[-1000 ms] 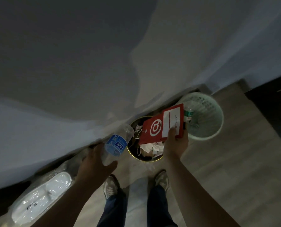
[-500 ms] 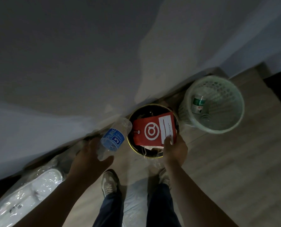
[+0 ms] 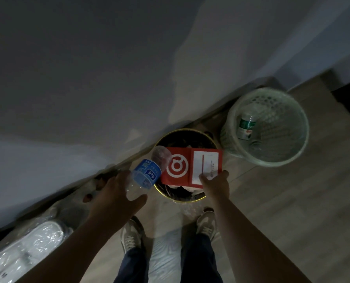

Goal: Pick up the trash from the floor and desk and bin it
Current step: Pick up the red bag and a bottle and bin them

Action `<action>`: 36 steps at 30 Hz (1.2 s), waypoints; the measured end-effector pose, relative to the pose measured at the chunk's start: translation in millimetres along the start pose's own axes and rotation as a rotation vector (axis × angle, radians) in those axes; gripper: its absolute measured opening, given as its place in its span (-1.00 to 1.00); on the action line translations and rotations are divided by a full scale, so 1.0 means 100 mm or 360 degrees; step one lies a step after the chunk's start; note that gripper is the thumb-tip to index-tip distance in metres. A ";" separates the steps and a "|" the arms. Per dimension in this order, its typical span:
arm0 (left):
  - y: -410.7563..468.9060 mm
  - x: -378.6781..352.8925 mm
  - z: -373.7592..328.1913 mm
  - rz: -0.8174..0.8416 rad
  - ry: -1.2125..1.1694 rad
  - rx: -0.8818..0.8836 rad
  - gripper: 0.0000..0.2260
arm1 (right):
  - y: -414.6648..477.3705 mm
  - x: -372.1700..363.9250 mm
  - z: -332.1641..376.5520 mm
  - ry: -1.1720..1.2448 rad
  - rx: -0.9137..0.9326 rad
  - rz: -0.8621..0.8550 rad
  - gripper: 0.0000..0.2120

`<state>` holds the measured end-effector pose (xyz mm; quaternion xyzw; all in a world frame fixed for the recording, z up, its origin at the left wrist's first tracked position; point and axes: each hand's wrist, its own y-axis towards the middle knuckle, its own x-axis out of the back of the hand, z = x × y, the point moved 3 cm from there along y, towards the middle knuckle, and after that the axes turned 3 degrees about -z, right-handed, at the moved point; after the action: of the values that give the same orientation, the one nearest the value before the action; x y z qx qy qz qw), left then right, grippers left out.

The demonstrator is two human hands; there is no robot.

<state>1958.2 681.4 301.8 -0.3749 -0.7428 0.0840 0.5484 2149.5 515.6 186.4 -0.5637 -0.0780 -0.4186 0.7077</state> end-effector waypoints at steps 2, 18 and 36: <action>0.02 -0.01 -0.08 0.0017 0.0003 -0.0020 -0.41 | 0.06 0.10 -0.06 -0.0031 0.0016 -0.0050 -0.34; 0.23 -0.16 -1.19 0.0213 -0.0082 -0.0250 -0.48 | -0.04 1.02 -0.27 0.0098 0.0091 -0.0128 -0.40; 0.30 -0.48 -3.30 0.0211 0.0504 -0.0730 -0.81 | -0.17 2.66 -0.60 0.0229 0.0021 -0.0177 -0.43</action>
<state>2267.8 576.7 376.4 -0.5453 -0.6213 -0.1102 0.5518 2285.8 329.3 332.9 -0.5223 -0.0610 -0.4961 0.6909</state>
